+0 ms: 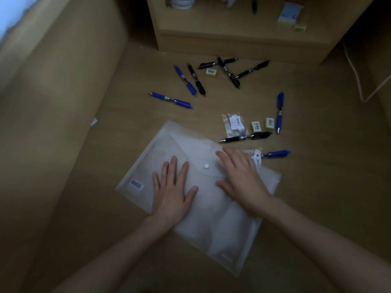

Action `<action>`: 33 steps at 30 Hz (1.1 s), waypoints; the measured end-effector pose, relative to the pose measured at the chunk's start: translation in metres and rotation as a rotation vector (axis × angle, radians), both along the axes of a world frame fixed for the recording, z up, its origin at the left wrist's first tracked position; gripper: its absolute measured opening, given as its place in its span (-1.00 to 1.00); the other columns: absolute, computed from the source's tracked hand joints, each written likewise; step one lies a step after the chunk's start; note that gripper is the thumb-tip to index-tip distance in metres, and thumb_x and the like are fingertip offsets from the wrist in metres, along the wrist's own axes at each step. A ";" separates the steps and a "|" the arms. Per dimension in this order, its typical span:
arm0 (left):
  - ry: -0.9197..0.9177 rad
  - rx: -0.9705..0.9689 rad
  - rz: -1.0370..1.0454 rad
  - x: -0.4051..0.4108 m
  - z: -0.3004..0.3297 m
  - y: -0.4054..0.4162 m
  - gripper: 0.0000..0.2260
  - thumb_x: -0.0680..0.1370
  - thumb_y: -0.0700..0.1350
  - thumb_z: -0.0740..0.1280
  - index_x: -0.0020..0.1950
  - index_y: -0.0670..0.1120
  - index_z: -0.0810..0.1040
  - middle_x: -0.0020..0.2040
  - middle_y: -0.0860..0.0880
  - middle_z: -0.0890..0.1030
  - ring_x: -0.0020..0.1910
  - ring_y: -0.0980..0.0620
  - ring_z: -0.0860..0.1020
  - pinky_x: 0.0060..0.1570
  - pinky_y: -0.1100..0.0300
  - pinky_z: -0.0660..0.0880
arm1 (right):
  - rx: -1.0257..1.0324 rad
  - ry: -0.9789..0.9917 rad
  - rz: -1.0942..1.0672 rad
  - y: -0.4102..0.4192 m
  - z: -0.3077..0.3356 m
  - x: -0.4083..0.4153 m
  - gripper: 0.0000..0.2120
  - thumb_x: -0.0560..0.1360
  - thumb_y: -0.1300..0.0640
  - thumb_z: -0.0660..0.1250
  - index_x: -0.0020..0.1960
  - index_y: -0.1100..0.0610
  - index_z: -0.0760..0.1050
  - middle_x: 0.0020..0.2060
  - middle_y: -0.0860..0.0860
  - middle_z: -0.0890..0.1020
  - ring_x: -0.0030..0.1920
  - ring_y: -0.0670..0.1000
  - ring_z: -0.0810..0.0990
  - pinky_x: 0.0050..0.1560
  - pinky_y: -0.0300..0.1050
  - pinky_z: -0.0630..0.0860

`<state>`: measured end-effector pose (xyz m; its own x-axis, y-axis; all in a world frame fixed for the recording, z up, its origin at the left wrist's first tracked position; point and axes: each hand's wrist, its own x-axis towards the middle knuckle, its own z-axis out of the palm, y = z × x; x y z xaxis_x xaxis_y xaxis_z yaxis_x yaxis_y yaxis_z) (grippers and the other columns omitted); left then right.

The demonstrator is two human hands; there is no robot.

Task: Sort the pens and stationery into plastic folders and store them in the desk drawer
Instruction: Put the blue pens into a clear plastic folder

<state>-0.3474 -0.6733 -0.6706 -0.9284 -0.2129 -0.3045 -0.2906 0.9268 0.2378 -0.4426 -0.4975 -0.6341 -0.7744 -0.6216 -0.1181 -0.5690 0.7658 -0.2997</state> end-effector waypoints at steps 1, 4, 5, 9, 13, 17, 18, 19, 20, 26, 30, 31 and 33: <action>-0.004 -0.014 -0.013 0.000 -0.002 -0.002 -0.23 0.37 0.39 -0.35 0.54 0.12 -0.21 0.54 0.00 -0.31 0.49 -0.01 -0.32 0.38 0.00 -0.42 | 0.017 -0.006 0.029 -0.004 -0.005 -0.003 -0.30 0.40 0.00 0.45 0.44 0.18 0.27 0.41 0.14 0.32 0.43 0.17 0.25 0.42 0.02 0.07; 0.007 -0.016 -0.062 0.001 -0.006 -0.008 -0.16 0.31 0.46 -0.49 0.53 0.13 -0.24 0.49 0.06 -0.37 0.47 0.04 -0.36 0.25 0.12 -0.58 | 0.012 0.005 0.058 -0.012 -0.020 -0.009 -0.27 0.31 -0.04 0.52 0.36 0.25 0.38 0.32 0.22 0.43 0.36 0.23 0.37 0.37 0.11 0.21; 0.011 -0.010 -0.070 0.001 -0.007 -0.010 -0.17 0.31 0.45 -0.51 0.52 0.14 -0.24 0.47 0.08 -0.39 0.47 0.06 -0.37 0.24 0.14 -0.60 | 0.008 0.019 0.065 -0.013 -0.024 -0.010 -0.29 0.31 -0.05 0.52 0.33 0.26 0.41 0.30 0.23 0.46 0.33 0.24 0.40 0.36 0.09 0.20; 0.022 0.024 -0.085 0.001 -0.008 -0.016 -0.21 0.30 0.46 -0.50 0.48 0.16 -0.27 0.46 0.08 -0.38 0.43 0.11 -0.40 0.30 0.11 -0.52 | 0.020 0.045 0.098 -0.016 -0.029 -0.012 -0.39 0.35 -0.07 0.48 0.25 0.28 0.47 0.23 0.26 0.51 0.26 0.27 0.48 0.28 0.10 0.36; 0.010 -0.011 -0.102 0.001 -0.009 -0.015 -0.23 0.30 0.44 -0.54 0.46 0.15 -0.34 0.44 0.07 -0.43 0.42 0.10 -0.44 0.34 0.05 -0.47 | 0.063 0.219 0.212 -0.020 -0.038 -0.011 -0.60 0.47 0.00 0.29 0.12 0.30 0.55 0.08 0.27 0.60 0.09 0.26 0.59 0.07 0.09 0.55; 0.004 -0.020 -0.110 0.001 -0.011 -0.015 -0.25 0.32 0.42 -0.53 0.46 0.14 -0.37 0.44 0.07 -0.45 0.39 0.12 -0.48 0.29 0.09 -0.54 | 0.140 0.367 0.309 -0.029 -0.040 -0.005 -0.60 0.43 0.26 0.05 0.10 0.36 0.56 0.00 0.28 0.63 0.00 0.27 0.62 -0.06 0.03 0.60; 0.003 -0.023 -0.115 0.001 -0.011 -0.016 -0.25 0.33 0.42 -0.53 0.46 0.13 -0.38 0.44 0.06 -0.46 0.39 0.11 -0.49 0.29 0.08 -0.54 | 0.156 0.403 0.318 -0.032 -0.042 -0.005 -0.59 0.42 0.28 0.03 0.09 0.37 0.55 -0.03 0.28 0.63 -0.03 0.27 0.63 -0.10 0.03 0.61; 0.002 -0.027 -0.119 0.001 -0.012 -0.016 -0.26 0.33 0.42 -0.53 0.46 0.13 -0.38 0.44 0.06 -0.46 0.39 0.11 -0.49 0.30 0.07 -0.53 | 0.192 0.389 0.319 -0.035 -0.039 -0.005 -0.61 0.41 0.29 0.03 0.08 0.37 0.54 -0.06 0.28 0.63 -0.07 0.26 0.63 -0.15 0.02 0.60; -0.002 -0.030 -0.123 0.001 -0.012 -0.016 -0.25 0.33 0.41 -0.53 0.46 0.13 -0.39 0.43 0.06 -0.47 0.39 0.10 -0.49 0.30 0.07 -0.53 | 0.206 0.407 0.320 -0.036 -0.040 -0.005 -0.65 0.41 0.30 0.04 0.03 0.36 0.53 -0.11 0.26 0.62 -0.12 0.25 0.62 -0.21 0.00 0.59; -0.007 -0.009 -0.132 0.001 -0.012 -0.021 -0.26 0.32 0.42 -0.53 0.44 0.12 -0.42 0.43 0.07 -0.47 0.40 0.08 -0.48 0.31 0.08 -0.54 | 0.065 0.227 0.237 -0.038 -0.022 -0.018 -0.78 0.15 0.28 0.55 -0.35 0.15 0.50 -0.43 0.07 0.56 -0.39 0.10 0.58 -0.52 -0.22 0.41; -0.033 -0.010 -0.160 0.001 -0.008 -0.024 -0.26 0.27 0.43 -0.57 0.39 0.12 -0.51 0.40 0.08 -0.52 0.42 0.06 -0.47 0.36 0.03 -0.45 | -0.047 0.069 0.049 -0.038 -0.010 -0.013 -0.86 0.43 0.13 0.44 -0.21 0.18 0.55 -0.26 0.10 0.63 -0.21 0.15 0.62 -0.37 -0.13 0.34; -0.034 -0.005 -0.168 0.001 -0.008 -0.025 -0.26 0.28 0.43 -0.57 0.39 0.13 -0.51 0.40 0.08 -0.53 0.41 0.07 -0.48 0.37 0.03 -0.45 | -0.036 0.008 -0.015 -0.038 -0.009 -0.012 -0.84 0.53 0.08 0.32 -0.11 0.17 0.55 -0.14 0.11 0.63 -0.09 0.17 0.60 -0.27 -0.08 0.36; -0.032 -0.017 -0.195 0.002 -0.008 -0.029 -0.28 0.30 0.43 -0.53 0.40 0.15 -0.49 0.39 0.09 -0.53 0.39 0.10 -0.51 0.35 0.05 -0.47 | -0.112 -0.086 -0.170 -0.033 -0.007 -0.014 -0.83 0.56 0.08 0.24 -0.03 0.15 0.55 -0.07 0.12 0.64 -0.02 0.20 0.58 -0.16 -0.02 0.39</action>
<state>-0.3458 -0.7023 -0.6787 -0.9426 -0.0353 -0.3321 -0.1123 0.9700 0.2157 -0.4566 -0.5305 -0.6412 -0.8590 -0.4962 -0.1262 -0.4033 0.8076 -0.4303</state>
